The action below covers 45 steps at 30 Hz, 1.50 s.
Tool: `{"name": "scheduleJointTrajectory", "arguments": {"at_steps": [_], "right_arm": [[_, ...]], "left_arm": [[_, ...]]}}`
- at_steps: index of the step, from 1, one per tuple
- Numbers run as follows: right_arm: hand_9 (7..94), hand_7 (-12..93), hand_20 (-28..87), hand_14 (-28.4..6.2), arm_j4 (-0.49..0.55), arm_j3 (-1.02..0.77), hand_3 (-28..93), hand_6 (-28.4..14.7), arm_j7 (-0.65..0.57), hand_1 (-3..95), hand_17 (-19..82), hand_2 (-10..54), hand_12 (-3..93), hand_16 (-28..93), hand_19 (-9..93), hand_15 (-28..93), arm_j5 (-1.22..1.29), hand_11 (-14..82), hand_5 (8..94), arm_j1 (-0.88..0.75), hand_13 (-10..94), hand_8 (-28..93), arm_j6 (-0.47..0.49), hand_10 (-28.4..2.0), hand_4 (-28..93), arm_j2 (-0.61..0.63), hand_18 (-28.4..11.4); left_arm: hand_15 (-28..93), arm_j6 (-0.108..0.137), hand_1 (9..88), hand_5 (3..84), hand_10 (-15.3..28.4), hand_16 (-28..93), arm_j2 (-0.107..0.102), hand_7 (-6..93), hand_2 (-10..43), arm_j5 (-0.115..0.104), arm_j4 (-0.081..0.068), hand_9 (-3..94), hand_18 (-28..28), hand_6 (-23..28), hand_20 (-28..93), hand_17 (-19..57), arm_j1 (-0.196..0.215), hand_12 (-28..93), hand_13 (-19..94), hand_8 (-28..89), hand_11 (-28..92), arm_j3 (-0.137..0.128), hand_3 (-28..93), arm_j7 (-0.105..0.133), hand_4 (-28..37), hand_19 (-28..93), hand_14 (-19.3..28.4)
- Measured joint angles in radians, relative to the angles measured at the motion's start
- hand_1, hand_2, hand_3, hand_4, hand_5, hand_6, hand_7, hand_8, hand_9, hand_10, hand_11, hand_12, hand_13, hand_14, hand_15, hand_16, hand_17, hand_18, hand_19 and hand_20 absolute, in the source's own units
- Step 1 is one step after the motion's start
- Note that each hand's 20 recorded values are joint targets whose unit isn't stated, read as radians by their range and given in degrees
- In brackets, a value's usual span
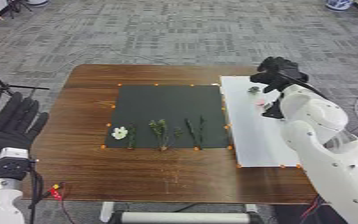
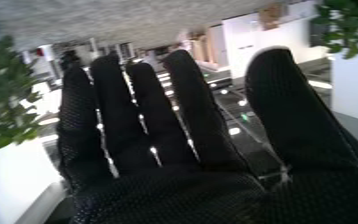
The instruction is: Arrange flowers
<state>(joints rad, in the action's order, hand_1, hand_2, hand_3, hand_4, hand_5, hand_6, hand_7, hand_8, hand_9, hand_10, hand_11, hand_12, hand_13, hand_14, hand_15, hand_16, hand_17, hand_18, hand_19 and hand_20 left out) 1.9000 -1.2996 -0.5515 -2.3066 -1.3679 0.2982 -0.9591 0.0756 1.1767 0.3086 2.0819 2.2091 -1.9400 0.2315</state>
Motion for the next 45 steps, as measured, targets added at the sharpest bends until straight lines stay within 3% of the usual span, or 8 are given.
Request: {"name": "scheduleJointTrajectory", "arguments": {"at_steps": [3,10,24,30,37,45], "right_arm": [[45.0,10,26,-18.5,0.021,-0.081,76,-8.8,-0.034,28.1,14,3.2,12.4,11,70,45,0.017,11.7,51.7,-0.065,32,-11,0.047,-18.0,-23,0.031,-23.0],[43.7,10,26,-18.5,0.029,-0.211,75,-8.2,-0.069,27.1,13,-1.6,12.6,12,70,44,0.041,11.0,48.7,-0.193,31,-10,0.161,-17.5,-24,0.055,-23.1],[40.8,8,27,-17.9,0.031,-0.242,74,-8.8,-0.079,27.4,13,-4.5,12.5,13,69,44,0.014,9.9,46.2,-0.290,30,-10,0.145,-16.6,-24,0.050,-23.1],[37.9,6,28,-17.2,0.024,-0.250,75,-9.5,-0.048,29.0,12,-7.8,11.3,13,69,43,-0.001,8.8,40.6,-0.296,30,-10,0.138,-14.9,-26,0.050,-23.0],[38.6,7,28,-16.4,0.002,-0.219,76,-9.1,-0.037,30.3,13,-8.5,10.4,13,69,43,-0.002,10.2,41.3,-0.284,31,-10,0.128,-14.1,-27,0.041,-23.0],[40.9,11,30,-15.1,-0.030,-0.184,76,-6.7,-0.020,36.0,14,-9.5,9.3,14,70,45,-0.007,12.4,42.5,-0.268,34,-12,0.104,-10.4,-28,0.037,-22.6]], "left_arm": [[16,0.004,35.5,39.6,14.2,-7,0.003,7.5,20.0,-0.003,0.003,34.0,13.4,8.6,5,-10.3,0.005,6,24,-8,16,0.000,39,0.000,-28.3,36,11.7],[16,0.015,36.1,39.5,14.4,-7,0.010,7.2,20.3,-0.012,0.010,33.9,13.4,8.8,5,-10.3,0.020,6,24,-8,16,-0.003,36,0.003,-28.3,36,11.8],[16,0.015,34.1,39.3,14.4,-6,0.014,7.5,19.9,-0.013,0.011,33.3,13.6,8.9,5,-10.5,0.022,6,24,-8,16,-0.003,41,0.002,-28.3,37,12.2],[16,0.015,28.3,39.2,14.4,-6,0.015,7.6,18.1,-0.013,0.011,33.1,13.7,8.8,6,-10.6,0.023,6,24,-8,16,-0.002,54,0.001,-28.3,37,12.2],[16,0.009,26.2,39.1,14.4,-6,0.016,7.7,17.4,-0.025,0.010,33.1,13.9,8.9,6,-10.6,0.021,7,24,-8,16,0.001,59,-0.001,-28.3,37,12.3],[16,0.007,25.5,39.2,14.4,-6,0.016,7.9,17.4,-0.024,0.009,33.3,14.0,8.8,6,-10.6,0.014,7,24,-8,16,0.005,61,-0.010,-28.3,37,12.2]]}}
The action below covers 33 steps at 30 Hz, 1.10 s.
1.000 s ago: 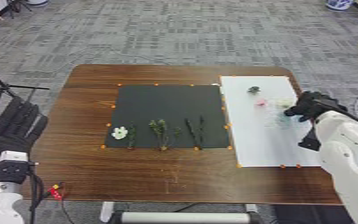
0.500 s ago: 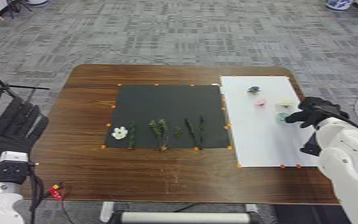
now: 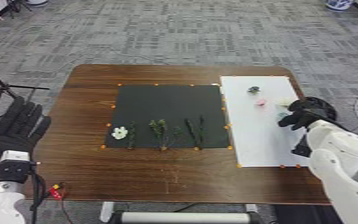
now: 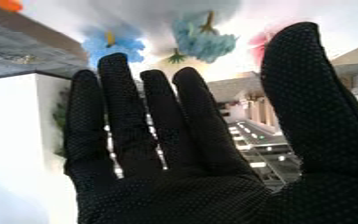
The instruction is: Arrange flowers
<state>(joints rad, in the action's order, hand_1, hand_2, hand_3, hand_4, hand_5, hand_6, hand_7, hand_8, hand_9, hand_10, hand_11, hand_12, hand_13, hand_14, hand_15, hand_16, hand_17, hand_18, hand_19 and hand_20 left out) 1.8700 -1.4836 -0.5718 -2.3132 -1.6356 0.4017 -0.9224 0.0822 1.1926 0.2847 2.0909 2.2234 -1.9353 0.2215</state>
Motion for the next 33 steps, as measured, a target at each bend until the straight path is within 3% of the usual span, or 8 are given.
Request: {"name": "scheduleJointTrajectory", "arguments": {"at_steps": [8,12,16,19,23,33], "right_arm": [[53.9,16,30,-12.1,-0.050,0.045,75,-1.7,-0.001,45.0,17,-9.5,11.0,14,72,47,-0.012,15.7,49.1,0.017,41,-14,-0.027,-9.8,-28,-0.009,-21.3],[64.5,19,30,-10.6,-0.055,0.053,74,0.9,0.000,50.1,19,-8.2,13.8,17,72,48,-0.030,17.8,58.8,0.017,47,-15,-0.067,-9.3,-28,-0.009,-20.6],[74.2,30,32,-9.4,-0.064,0.067,66,0.1,0.002,54.6,21,-7.2,28.1,23,72,48,-0.053,14.4,66.0,0.015,51,-7,-0.135,-8.8,-28,-0.008,-20.3],[79.8,38,32,-8.0,-0.077,0.081,66,0.7,0.008,55.5,23,-7.2,35.6,30,72,46,-0.068,12.7,68.8,0.009,54,-4,-0.229,-8.2,-28,-0.006,-19.9],[81.8,40,33,-7.1,-0.091,0.097,65,0.6,0.017,56.4,24,-7.2,38.7,33,72,45,-0.088,11.7,70.3,-0.006,56,-3,-0.342,-7.6,-28,-0.004,-19.9],[82.5,39,33,-6.9,-0.062,0.138,67,0.3,0.043,55.9,24,-7.6,39.3,35,72,44,-0.104,11.4,70.9,-0.004,56,-2,-0.448,-7.8,-28,0.009,-19.9]], "left_arm": [[17,-0.004,25.1,39.2,14.5,-6,0.000,8.1,17.3,0.001,0.000,33.2,14.0,8.8,6,-10.6,-0.001,7,24,-8,16,0.000,62,-0.002,-28.3,37,12.3],[17,-0.005,25.2,39.2,14.5,-6,0.000,8.0,17.2,0.001,0.000,33.1,14.0,8.9,6,-10.6,-0.001,7,24,-8,16,0.000,62,-0.002,-28.3,37,12.3],[17,-0.005,25.2,39.2,14.6,-6,0.001,8.0,17.3,0.001,0.000,33.2,14.0,8.9,6,-10.5,-0.001,6,24,-8,16,0.000,62,-0.002,-28.3,36,12.4],[17,-0.005,25.0,39.2,14.5,-6,0.001,8.1,17.3,0.000,0.001,33.2,14.0,8.9,6,-10.5,0.000,7,24,-8,16,0.000,62,-0.001,-28.3,36,12.4],[17,-0.005,25.1,39.2,14.5,-6,0.001,8.1,17.2,0.000,0.001,33.2,14.0,8.9,6,-10.5,0.000,7,24,-8,16,0.001,62,0.000,-28.3,36,12.4],[16,-0.005,25.6,39.4,14.1,-6,0.004,7.9,17.3,0.000,0.002,33.6,14.0,8.7,6,-10.4,0.004,6,24,-9,16,-0.001,62,0.000,-28.3,36,12.3]]}}
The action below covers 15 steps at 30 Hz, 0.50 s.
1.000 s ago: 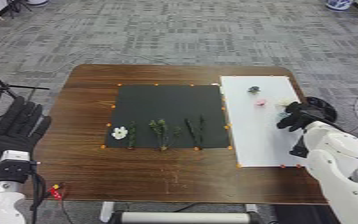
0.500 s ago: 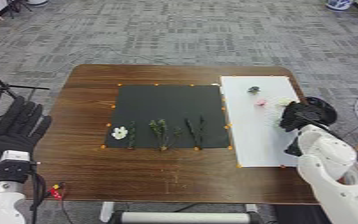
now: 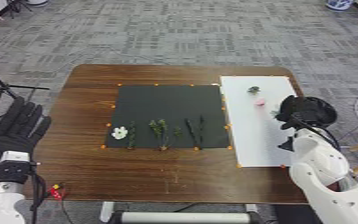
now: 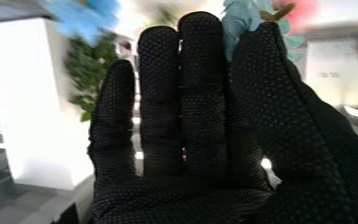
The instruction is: Arrange flowers
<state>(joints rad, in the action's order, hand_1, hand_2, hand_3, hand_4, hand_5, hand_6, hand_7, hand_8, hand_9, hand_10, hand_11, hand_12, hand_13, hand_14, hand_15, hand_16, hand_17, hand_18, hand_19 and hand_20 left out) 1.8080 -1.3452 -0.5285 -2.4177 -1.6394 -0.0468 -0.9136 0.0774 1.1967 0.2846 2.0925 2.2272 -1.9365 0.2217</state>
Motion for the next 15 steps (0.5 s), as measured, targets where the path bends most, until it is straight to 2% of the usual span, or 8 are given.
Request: {"name": "scheduleJointTrajectory", "arguments": {"at_steps": [4,8,12,15], "right_arm": [[82.5,39,33,-6.4,0.019,0.065,67,0.4,0.049,55.9,24,-7.4,39.2,35,72,44,0.008,11.1,70.7,0.059,56,-2,-0.066,-7.6,-28,-0.001,-19.6],[82.3,40,33,-6.2,0.012,0.171,67,0.4,0.142,55.7,23,-7.3,38.7,35,72,44,0.021,10.3,70.2,0.175,55,-2,-0.070,-7.4,-28,-0.027,-19.2],[82.1,40,33,-6.1,-0.057,0.294,67,0.6,0.235,55.6,23,-7.3,38.4,36,71,44,0.041,10.1,70.1,0.316,55,-3,-0.057,-7.4,-28,-0.103,-19.1],[82.1,40,33,-5.9,-0.141,0.384,67,0.7,0.286,55.6,23,-7.2,38.4,36,71,43,0.038,10.0,69.9,0.414,56,-3,-0.046,-7.1,-28,-0.179,-19.0]], "left_arm": [[16,0.000,25.7,39.5,13.9,-6,0.000,7.7,17.4,0.001,0.000,34.0,13.8,8.5,6,-10.2,0.001,6,24,-9,16,0.001,61,0.000,-28.3,36,12.0],[15,0.001,26.4,39.5,13.8,-7,0.000,7.5,17.6,0.004,-0.001,33.3,12.1,8.5,5,-9.1,0.000,6,23,-9,16,0.005,60,0.000,-28.3,35,11.1],[14,0.007,27.1,39.4,13.8,-7,-0.004,7.3,18.4,0.019,-0.004,31.9,11.5,8.5,5,-8.9,-0.009,5,21,-9,15,0.022,58,0.000,-28.3,35,10.2],[14,0.017,27.0,39.3,13.6,-7,-0.013,7.4,18.6,0.030,-0.011,31.2,11.3,8.4,5,-9.0,-0.025,5,20,-9,15,0.047,58,0.000,-28.3,35,10.0]]}}
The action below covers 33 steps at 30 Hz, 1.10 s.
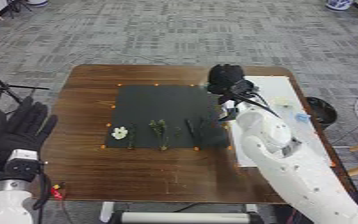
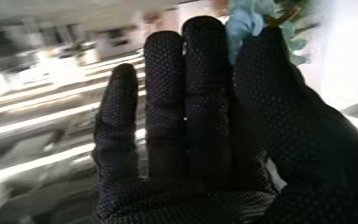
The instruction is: Arrange flowers
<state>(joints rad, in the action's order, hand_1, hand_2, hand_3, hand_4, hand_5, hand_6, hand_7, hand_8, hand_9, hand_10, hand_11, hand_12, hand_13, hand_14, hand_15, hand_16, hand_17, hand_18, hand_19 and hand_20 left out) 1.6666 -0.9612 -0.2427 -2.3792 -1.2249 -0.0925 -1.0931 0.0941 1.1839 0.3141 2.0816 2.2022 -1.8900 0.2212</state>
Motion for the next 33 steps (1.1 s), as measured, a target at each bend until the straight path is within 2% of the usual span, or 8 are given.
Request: {"name": "scheduleJointTrajectory", "arguments": {"at_steps": [5,9,17,21,26,33], "right_arm": [[82.4,41,33,-5.7,-0.100,0.117,67,0.9,0.056,55.5,23,-7.3,38.5,36,71,43,-0.057,9.8,69.9,0.112,56,-4,0.046,-6.9,-28,-0.119,-19.2],[82.5,41,33,-5.8,-0.150,0.172,67,0.9,0.065,55.3,23,-7.5,38.5,36,71,43,-0.125,9.7,70.0,0.157,56,-4,0.086,-6.9,-28,-0.202,-19.3],[82.9,41,34,-5.6,-0.287,0.225,67,1.4,0.063,55.7,24,-7.5,38.0,37,71,43,-0.186,9.3,70.6,0.186,58,-5,0.096,-6.6,-28,-0.341,-19.5],[82.9,41,34,-5.6,-0.287,0.253,66,1.5,0.069,55.9,24,-7.5,37.7,37,71,43,-0.243,9.1,70.4,0.179,58,-5,0.110,-6.4,-28,-0.364,-19.6],[82.5,40,34,-5.8,-0.292,0.247,66,1.4,0.134,55.7,24,-7.6,37.3,37,71,42,-0.363,8.8,70.2,0.153,58,-5,0.107,-7.0,-28,-0.390,-20.0],[81.7,39,34,-6.9,-0.276,0.292,65,1.4,0.100,55.9,23,-7.1,35.6,35,71,43,-0.390,9.4,70.4,0.133,57,-6,0.108,-7.2,-28,-0.393,-20.4]], "left_arm": [[14,0.008,26.8,39.2,13.6,-7,-0.019,7.4,18.6,0.022,-0.020,31.0,11.3,8.3,5,-9.0,-0.043,5,20,-9,15,0.044,58,-0.005,-28.3,35,10.0],[14,0.009,26.7,39.1,13.6,-7,-0.031,7.4,18.7,0.039,-0.030,31.0,11.2,8.3,5,-9.0,-0.076,5,20,-9,15,0.061,58,-0.011,-28.3,34,10.1],[14,0.011,26.4,39.1,13.8,-7,-0.053,7.6,19.1,0.043,-0.034,31.4,11.3,8.3,5,-9.1,-0.094,5,20,-9,15,0.067,58,-0.008,-28.3,35,10.3],[14,0.009,26.3,39.2,13.8,-7,-0.063,7.5,19.1,0.042,-0.033,31.4,11.4,8.3,5,-9.2,-0.094,5,21,-9,16,0.074,58,-0.004,-28.3,35,10.4],[15,0.002,25.3,39.1,13.9,-7,-0.064,7.5,19.1,0.042,-0.033,31.5,11.8,8.3,5,-9.5,-0.094,5,21,-9,16,0.081,59,-0.004,-28.3,35,10.8],[15,-0.021,25.4,39.0,13.9,-7,-0.064,7.0,19.1,0.046,-0.033,31.7,12.0,8.4,5,-9.6,-0.099,5,21,-9,16,0.089,59,-0.015,-28.3,35,10.9]]}}
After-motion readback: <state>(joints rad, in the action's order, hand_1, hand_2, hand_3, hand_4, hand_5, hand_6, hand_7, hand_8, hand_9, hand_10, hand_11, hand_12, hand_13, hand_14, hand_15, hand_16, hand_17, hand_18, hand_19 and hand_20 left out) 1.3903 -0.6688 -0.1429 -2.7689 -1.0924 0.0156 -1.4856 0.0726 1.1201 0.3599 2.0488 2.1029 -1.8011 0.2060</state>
